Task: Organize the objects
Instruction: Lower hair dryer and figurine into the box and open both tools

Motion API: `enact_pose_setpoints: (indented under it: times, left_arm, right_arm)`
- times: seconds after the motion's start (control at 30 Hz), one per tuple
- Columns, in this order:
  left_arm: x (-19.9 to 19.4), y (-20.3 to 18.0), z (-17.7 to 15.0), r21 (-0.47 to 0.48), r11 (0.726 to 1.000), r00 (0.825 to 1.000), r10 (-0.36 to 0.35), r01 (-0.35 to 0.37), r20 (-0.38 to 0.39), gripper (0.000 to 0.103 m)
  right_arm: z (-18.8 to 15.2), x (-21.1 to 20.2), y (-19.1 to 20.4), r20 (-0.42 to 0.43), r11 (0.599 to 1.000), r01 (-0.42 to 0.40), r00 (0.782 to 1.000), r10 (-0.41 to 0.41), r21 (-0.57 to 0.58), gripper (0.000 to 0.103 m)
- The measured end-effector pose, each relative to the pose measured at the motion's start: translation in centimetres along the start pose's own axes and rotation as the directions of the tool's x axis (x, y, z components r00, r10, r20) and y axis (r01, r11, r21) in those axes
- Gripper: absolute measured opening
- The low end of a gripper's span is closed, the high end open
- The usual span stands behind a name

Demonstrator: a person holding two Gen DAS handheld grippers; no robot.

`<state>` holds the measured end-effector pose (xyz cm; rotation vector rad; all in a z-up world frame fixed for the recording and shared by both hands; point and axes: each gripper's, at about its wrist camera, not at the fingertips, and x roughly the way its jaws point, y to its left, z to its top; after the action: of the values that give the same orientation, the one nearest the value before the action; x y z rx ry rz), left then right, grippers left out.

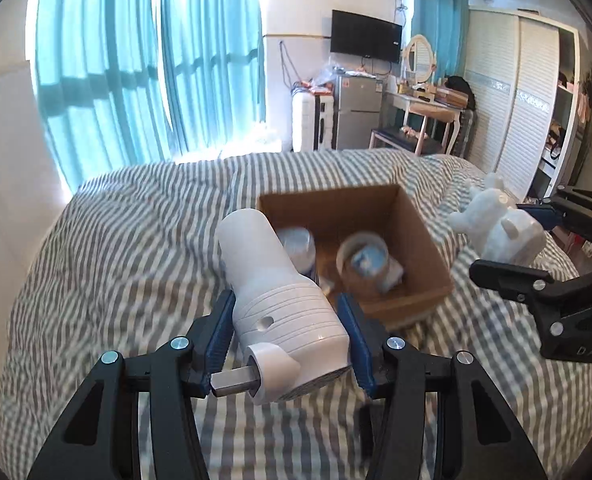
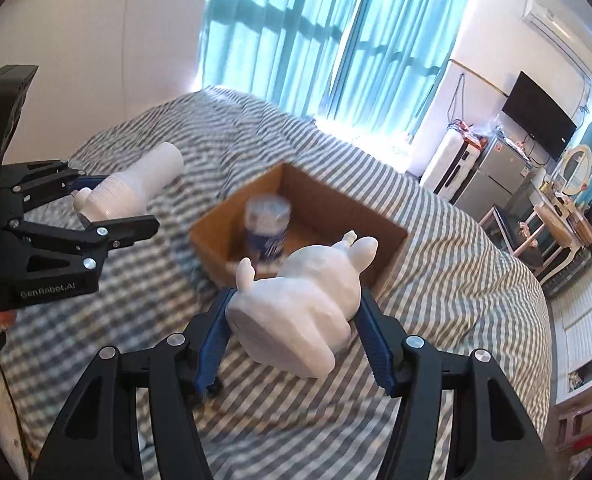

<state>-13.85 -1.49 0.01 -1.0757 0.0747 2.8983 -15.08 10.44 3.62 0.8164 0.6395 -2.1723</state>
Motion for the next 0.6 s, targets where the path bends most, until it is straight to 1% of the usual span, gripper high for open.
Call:
enact_pose_setpoints:
  times: [0.13, 0.27, 0.33, 0.5, 0.6]
  left_arm:
    - [2.7, -0.8, 2.5, 0.040, 0.999, 1.000, 0.006, -0.006, 0.012, 0.053]
    - [6.1, -1.4, 4.1, 0.063, 0.998, 1.000, -0.022, 0.023, -0.008, 0.053]
    - [8.1, -1.7, 4.7, 0.073, 0.997, 0.999, -0.033, 0.034, -0.015, 0.053]
    - [12.6, -2.1, 5.0, 0.094, 0.994, 0.997, -0.053, 0.058, -0.058, 0.053]
    - [14.6, -2.2, 4.8, 0.103, 0.992, 0.994, -0.071, 0.079, -0.081, 0.053]
  right_arm:
    - [1.9, 1.9, -1.6, 0.018, 1.000, -0.003, 1.000, 0.002, 0.031, 0.060]
    - [3.2, 4.2, -3.0, 0.020, 0.999, -0.003, 1.000, 0.002, 0.049, 0.060]
    - [3.5, 6.0, -3.7, 0.009, 0.998, -0.012, 1.000, 0.012, 0.061, 0.060]
    - [3.9, 10.4, -4.8, -0.031, 0.998, -0.025, 0.999, 0.027, 0.060, 0.060]
    - [3.9, 12.7, -5.2, -0.051, 0.998, -0.034, 0.998, 0.037, 0.049, 0.060]
